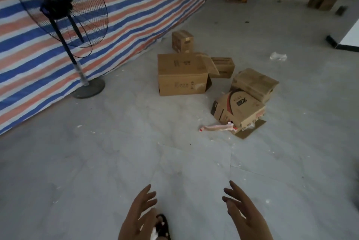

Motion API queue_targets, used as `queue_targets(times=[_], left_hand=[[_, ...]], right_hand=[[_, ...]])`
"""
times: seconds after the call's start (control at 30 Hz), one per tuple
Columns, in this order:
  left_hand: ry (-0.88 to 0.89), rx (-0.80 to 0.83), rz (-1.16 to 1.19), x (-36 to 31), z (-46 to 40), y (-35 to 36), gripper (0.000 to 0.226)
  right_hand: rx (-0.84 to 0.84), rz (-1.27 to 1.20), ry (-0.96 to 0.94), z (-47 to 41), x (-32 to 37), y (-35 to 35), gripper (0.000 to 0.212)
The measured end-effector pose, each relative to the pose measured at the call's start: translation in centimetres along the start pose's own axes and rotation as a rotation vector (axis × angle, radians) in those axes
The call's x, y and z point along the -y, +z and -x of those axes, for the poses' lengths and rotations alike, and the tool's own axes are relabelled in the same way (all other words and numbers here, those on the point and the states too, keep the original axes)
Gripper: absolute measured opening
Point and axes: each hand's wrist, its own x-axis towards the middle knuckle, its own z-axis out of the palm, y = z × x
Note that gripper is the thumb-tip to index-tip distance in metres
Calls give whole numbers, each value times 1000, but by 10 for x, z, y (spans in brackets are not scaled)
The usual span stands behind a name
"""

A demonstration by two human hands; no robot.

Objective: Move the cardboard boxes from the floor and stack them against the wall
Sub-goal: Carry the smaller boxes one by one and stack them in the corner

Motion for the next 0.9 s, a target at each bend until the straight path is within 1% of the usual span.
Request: queue_targets(times=[0.03, 0.13, 0.17, 0.23, 0.3, 0.33, 0.4, 0.43, 0.47, 0.53, 0.57, 0.73, 0.8, 0.9], left_hand=[[-2, -13, -9, 0, -19, 0, 67], [23, -59, -27, -5, -78, 4, 51], [43, -64, -36, -8, -101, 4, 56], [52, -98, -52, -19, -152, -1, 71], [89, -116, -62, -40, -207, -8, 60], [116, -122, -71, -54, -234, -13, 57], [147, -121, -77, -78, -286, -22, 59], [153, -120, -79, -88, -310, -25, 63], [151, -112, -78, -95, -331, -27, 60], [141, -95, -74, -101, -370, -26, 48], [132, -93, -73, -103, -388, -24, 46], [82, -101, -91, -104, -479, -5, 55], [60, -124, -104, -106, -519, 4, 53], [36, -151, -91, -115, -583, 23, 54]], right_hand=[[10, 2, 2, -20, 1, 5, 75], [34, 9, 6, -85, 10, 22, 73], [36, 8, 5, -109, 15, 29, 73], [35, 5, -1, -159, 28, 45, 72], [32, -9, -8, -211, 46, 60, 66], [39, -21, -8, -236, 57, 68, 58], [50, -24, -16, -281, 79, 83, 46], [54, -19, -25, -302, 87, 89, 44], [56, -18, -29, -320, 92, 95, 44], [59, -20, -17, -356, 97, 103, 44], [58, -16, -5, -372, 98, 105, 44], [62, -38, 53, -472, 99, 109, 43], [76, -29, 53, -519, 99, 108, 46], [128, 0, 31, -597, 106, 106, 44]])
